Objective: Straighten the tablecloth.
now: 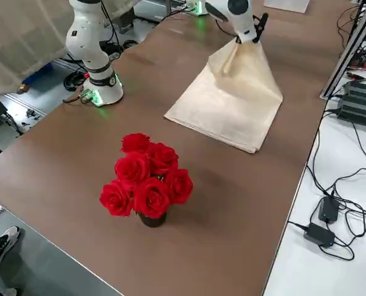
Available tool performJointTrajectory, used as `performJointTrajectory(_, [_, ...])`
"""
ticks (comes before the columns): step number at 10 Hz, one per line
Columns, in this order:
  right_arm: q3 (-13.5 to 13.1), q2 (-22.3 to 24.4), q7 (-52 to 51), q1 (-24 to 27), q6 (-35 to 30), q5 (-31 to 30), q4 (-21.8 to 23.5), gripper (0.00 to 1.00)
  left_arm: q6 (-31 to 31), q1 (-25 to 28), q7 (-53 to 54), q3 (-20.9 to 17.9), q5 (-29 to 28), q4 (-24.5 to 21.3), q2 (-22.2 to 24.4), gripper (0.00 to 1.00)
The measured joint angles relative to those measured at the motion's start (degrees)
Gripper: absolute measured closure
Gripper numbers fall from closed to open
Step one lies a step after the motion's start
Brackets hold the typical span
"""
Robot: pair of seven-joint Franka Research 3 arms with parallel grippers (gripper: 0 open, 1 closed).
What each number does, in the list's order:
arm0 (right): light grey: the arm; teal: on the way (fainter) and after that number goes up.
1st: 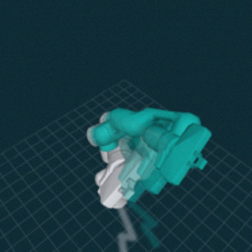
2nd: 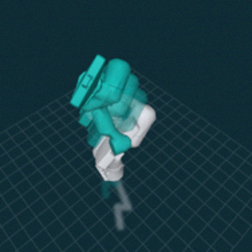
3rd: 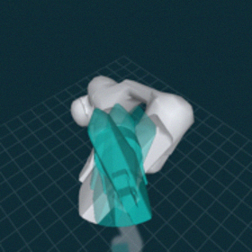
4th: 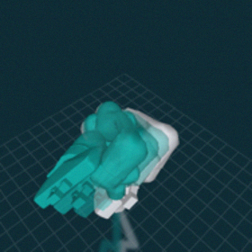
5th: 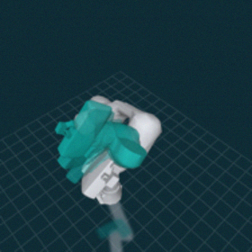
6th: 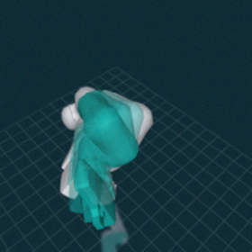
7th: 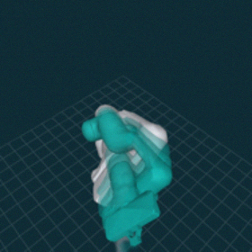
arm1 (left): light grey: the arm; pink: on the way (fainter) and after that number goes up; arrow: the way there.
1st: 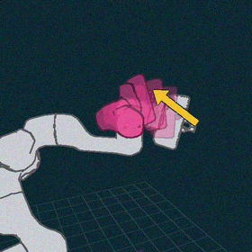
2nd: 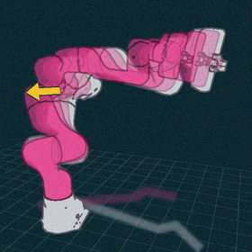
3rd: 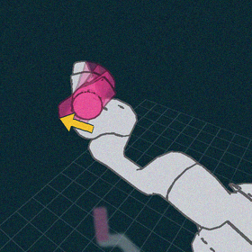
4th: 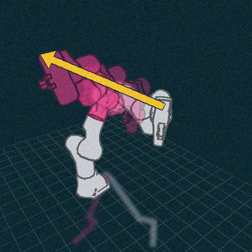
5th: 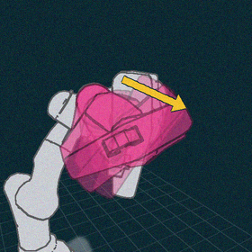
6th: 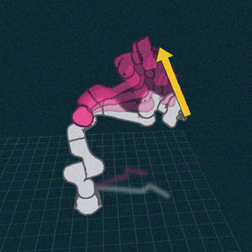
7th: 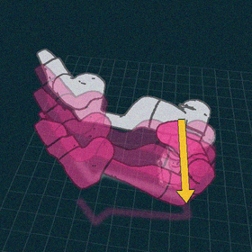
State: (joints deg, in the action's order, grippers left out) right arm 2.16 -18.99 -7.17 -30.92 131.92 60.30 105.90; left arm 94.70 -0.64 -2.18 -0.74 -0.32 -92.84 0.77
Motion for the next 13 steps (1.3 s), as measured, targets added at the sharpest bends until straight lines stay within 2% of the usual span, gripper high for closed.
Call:
performJointTrajectory(2, [-0.09,-0.75,3.31,-3.01,2.47,0.1,-2.95,0.97,0.0,0.0,0.0,0.0,0.0,0.01,-0.02,0.0])
performJointTrajectory(7, [-0.15,-5.75,3.45,-6.11,8.78,1.41,-5.41,0.97,0.0,0.0,0.0,0.01,0.0,0.01,-0.17,0.0])
performJointTrajectory(10, [-0.16,-9.78,3.93,-10.22,12.4,4.2,-10.09,0.95,0.0,0.0,0.0,0.01,0.0,0.02,-0.17,0.0])
performJointTrajectory(11, [-0.18,-11.35,5.31,-11.08,12.93,4.38,-12.05,0.86,0.02,0.0,0.0,0.01,0.0,0.06,-0.17,0.0])
performJointTrajectory(13, [-0.19,-14.13,7.05,-11.69,13.08,4.41,-15.92,0.56,0.04,0.0,0.0,0.02,0.0,0.25,-0.17,0.0])
